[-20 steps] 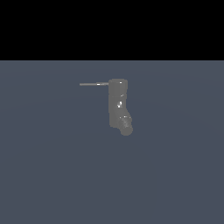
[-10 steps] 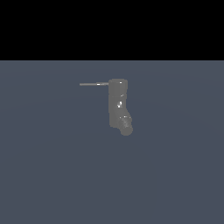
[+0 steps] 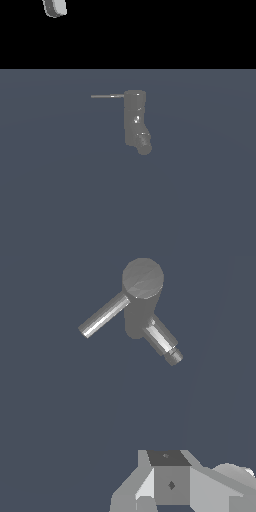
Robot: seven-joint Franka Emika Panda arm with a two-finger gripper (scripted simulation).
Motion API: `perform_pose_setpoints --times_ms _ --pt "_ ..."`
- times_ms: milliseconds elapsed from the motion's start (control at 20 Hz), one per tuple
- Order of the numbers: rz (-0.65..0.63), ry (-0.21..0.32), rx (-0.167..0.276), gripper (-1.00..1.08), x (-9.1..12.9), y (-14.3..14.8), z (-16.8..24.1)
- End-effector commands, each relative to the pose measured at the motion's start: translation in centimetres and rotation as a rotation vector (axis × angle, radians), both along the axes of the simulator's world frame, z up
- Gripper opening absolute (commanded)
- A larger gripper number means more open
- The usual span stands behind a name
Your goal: Turn on the faucet by rotating a designated handle.
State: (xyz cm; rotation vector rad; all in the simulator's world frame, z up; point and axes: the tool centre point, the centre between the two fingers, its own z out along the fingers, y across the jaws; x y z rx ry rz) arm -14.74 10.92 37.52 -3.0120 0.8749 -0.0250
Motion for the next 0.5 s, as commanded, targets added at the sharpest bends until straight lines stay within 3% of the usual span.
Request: perform_pose_setpoints --times_ms 0,450 --pt "-0.053 0.001 0.003 -1.00 1.3 0.6 -1.1" --pt "-0.230 0.004 0.008 -1.00 5.9 2.2 -4.7"
